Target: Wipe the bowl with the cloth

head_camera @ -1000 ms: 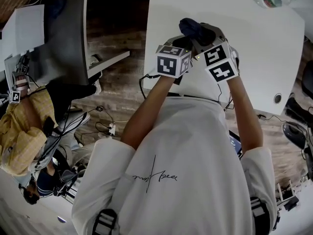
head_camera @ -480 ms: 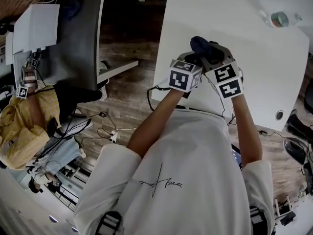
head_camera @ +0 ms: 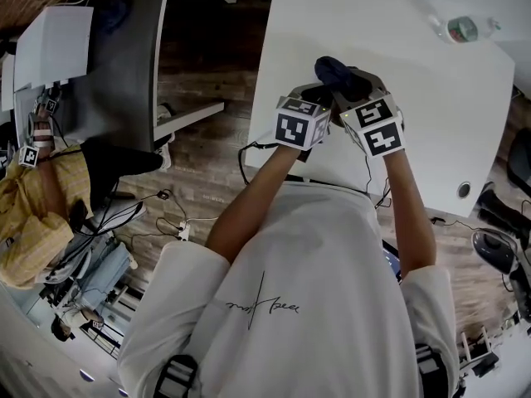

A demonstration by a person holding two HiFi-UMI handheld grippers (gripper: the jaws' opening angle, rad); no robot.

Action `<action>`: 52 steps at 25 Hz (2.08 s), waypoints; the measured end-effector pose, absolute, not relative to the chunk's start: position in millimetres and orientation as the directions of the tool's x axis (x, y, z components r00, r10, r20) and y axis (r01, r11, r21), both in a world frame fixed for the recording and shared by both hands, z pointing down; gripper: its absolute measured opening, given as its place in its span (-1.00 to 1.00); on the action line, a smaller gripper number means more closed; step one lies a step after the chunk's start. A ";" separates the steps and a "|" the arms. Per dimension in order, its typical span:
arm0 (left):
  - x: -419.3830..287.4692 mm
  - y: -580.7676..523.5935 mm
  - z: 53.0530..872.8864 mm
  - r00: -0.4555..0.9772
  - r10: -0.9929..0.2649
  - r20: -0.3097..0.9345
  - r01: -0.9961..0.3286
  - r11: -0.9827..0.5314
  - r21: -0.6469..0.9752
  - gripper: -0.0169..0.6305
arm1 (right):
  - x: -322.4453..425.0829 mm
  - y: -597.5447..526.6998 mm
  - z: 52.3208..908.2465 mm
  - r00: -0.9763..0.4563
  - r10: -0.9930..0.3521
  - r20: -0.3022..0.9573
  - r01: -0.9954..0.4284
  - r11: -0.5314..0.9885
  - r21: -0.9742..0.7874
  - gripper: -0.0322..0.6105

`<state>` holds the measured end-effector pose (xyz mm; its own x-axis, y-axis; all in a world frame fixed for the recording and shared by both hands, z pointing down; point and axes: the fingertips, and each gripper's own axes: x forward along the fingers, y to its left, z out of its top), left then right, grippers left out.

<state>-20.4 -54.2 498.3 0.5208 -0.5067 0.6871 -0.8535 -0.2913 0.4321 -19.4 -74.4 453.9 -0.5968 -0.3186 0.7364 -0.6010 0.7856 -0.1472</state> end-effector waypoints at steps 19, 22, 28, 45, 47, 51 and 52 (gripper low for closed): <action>-16.2 -54.5 495.9 0.513 -0.512 0.689 -0.858 -0.303 0.414 -0.92 | 16.7 -87.1 453.2 -0.553 -0.358 0.752 -0.664 0.735 -0.138 -0.56; -16.7 -55.9 494.9 0.505 -0.516 0.692 -0.863 -0.305 0.403 -0.92 | 20.1 -87.3 453.2 -0.556 -0.359 0.750 -0.668 0.730 -0.146 -0.55; -12.4 -55.5 494.2 0.497 -0.524 0.691 -0.868 -0.316 0.384 -0.91 | 29.0 -84.8 452.2 -0.550 -0.373 0.747 -0.688 0.709 -0.153 -0.56; -18.0 -52.8 493.1 0.503 -0.515 0.694 -0.863 -0.342 0.372 -0.91 | 53.1 -73.8 452.2 -0.516 -0.409 0.753 -0.756 0.631 -0.175 -0.56; -17.9 -51.7 493.7 0.505 -0.514 0.693 -0.862 -0.342 0.374 -0.91 | 55.7 -72.0 452.9 -0.517 -0.410 0.751 -0.762 0.620 -0.186 -0.55; -18.0 -51.6 494.3 0.506 -0.513 0.693 -0.862 -0.340 0.377 -0.91 | 62.6 -69.8 453.5 -0.513 -0.418 0.750 -0.774 0.603 -0.193 -0.55; -17.2 -51.7 494.2 0.506 -0.513 0.694 -0.862 -0.339 0.378 -0.91 | 65.3 -69.3 453.4 -0.512 -0.420 0.749 -0.778 0.597 -0.196 -0.55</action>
